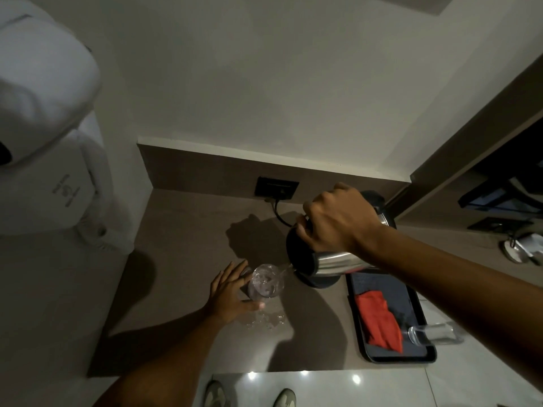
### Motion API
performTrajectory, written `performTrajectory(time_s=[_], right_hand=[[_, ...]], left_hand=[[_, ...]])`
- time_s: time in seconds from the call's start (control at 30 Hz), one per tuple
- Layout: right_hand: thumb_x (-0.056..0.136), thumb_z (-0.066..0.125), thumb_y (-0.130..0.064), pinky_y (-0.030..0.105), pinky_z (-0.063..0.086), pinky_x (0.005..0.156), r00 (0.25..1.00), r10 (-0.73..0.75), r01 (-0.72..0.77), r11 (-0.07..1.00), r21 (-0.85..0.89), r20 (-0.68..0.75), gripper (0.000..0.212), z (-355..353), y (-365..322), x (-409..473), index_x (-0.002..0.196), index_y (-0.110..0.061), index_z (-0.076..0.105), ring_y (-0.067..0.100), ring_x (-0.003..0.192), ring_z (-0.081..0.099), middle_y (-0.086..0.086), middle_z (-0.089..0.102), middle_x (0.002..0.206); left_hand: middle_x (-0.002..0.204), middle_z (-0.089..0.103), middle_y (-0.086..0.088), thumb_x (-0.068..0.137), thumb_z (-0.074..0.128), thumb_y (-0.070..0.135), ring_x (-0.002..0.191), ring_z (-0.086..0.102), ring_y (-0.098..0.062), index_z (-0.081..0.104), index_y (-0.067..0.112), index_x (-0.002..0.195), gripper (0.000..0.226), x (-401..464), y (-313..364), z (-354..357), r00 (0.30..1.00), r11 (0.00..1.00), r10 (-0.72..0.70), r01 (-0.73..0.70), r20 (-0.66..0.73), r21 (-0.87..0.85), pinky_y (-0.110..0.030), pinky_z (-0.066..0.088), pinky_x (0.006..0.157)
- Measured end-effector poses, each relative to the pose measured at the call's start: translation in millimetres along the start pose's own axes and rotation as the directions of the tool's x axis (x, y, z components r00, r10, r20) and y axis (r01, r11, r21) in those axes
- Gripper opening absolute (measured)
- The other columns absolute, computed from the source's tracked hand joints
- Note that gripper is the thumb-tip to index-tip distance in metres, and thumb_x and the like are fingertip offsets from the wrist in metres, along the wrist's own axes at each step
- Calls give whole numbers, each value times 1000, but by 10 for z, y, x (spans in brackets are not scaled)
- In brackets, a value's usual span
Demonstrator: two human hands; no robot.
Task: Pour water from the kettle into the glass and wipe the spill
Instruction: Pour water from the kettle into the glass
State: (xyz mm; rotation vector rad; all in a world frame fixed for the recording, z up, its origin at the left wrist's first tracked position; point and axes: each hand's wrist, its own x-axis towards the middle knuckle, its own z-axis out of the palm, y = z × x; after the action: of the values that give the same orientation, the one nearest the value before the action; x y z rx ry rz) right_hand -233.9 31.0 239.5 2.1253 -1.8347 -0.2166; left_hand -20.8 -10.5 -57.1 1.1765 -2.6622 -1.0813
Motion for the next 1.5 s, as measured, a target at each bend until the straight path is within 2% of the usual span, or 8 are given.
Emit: performTrajectory(time_s=[0.23, 0.4, 0.63, 0.8, 1.17, 1.3, 1.4, 1.5], right_hand=[[89, 24, -49, 31, 41, 66, 1000, 4, -4, 1000, 17, 31, 48, -86, 2, 27, 53, -22, 41, 12, 36, 34, -5, 38, 44], [89, 24, -48, 27, 34, 58, 1000, -2, 1, 1000, 19, 7, 48, -157, 14, 63, 51, -22, 38, 12, 33, 31, -6, 35, 41], [88, 21, -47, 25, 30, 57, 1000, -2, 2, 1000, 8, 25, 48, -191, 1, 60, 51, -21, 38, 11, 33, 27, -7, 32, 41], [88, 20, -48, 26, 36, 57, 998, 10, -10, 1000, 8, 60, 49, -197, -17, 54, 52, -21, 39, 10, 34, 30, -6, 35, 43], [91, 29, -45, 22, 17, 51, 997, 38, -37, 999, -12, 67, 48, -193, -70, 73, 50, -20, 36, 10, 34, 28, -6, 34, 42], [90, 30, -44, 24, 24, 53, 997, 29, -28, 999, -20, 70, 49, -218, -118, 86, 49, -20, 34, 11, 34, 27, -5, 33, 42], [92, 30, -46, 24, 17, 51, 996, 11, -9, 1000, -18, 92, 49, -204, -144, 93, 51, -21, 36, 10, 35, 29, -5, 35, 43], [93, 29, -47, 26, 26, 56, 993, 3, -3, 1000, -5, 120, 49, -175, -169, 79, 53, -21, 38, 10, 37, 30, -5, 37, 46]], left_hand=[[162, 10, 18, 54, 53, 91, 149, 0, -8, 35, 43, 144, 104, -15, 7, 0, 1000, 1000, -7, 7, -13, -13, -39, 4, 118], [161, 13, 18, 53, 55, 90, 148, 0, -7, 38, 42, 143, 103, -12, -2, 17, 1000, 999, -13, 13, -20, -34, -38, 2, 118], [161, 13, 20, 53, 56, 89, 147, 1, -5, 36, 41, 144, 104, -14, 5, 15, 999, 1000, -11, 10, -39, -25, -35, 2, 115], [161, 13, 18, 55, 56, 89, 148, 1, -7, 38, 39, 145, 105, -18, 23, -1, 999, 1000, -15, 14, -32, -15, -38, 3, 117], [161, 14, 17, 60, 68, 79, 148, 0, -6, 44, 40, 141, 93, -36, 55, -34, 999, 999, -26, 25, -21, -48, -35, 0, 116], [162, 13, 16, 59, 64, 83, 148, 0, -8, 42, 38, 142, 97, -25, 40, -25, 999, 999, -31, 31, -6, -34, -36, -1, 116], [162, 12, 15, 56, 56, 89, 148, -2, -8, 41, 37, 143, 102, -20, 35, -17, 1000, 999, -29, 29, -2, -38, -37, -1, 117], [162, 14, 15, 52, 51, 92, 148, 1, -8, 40, 39, 143, 106, -19, 29, -14, 1000, 999, -19, 18, -25, -32, -36, 1, 117]])
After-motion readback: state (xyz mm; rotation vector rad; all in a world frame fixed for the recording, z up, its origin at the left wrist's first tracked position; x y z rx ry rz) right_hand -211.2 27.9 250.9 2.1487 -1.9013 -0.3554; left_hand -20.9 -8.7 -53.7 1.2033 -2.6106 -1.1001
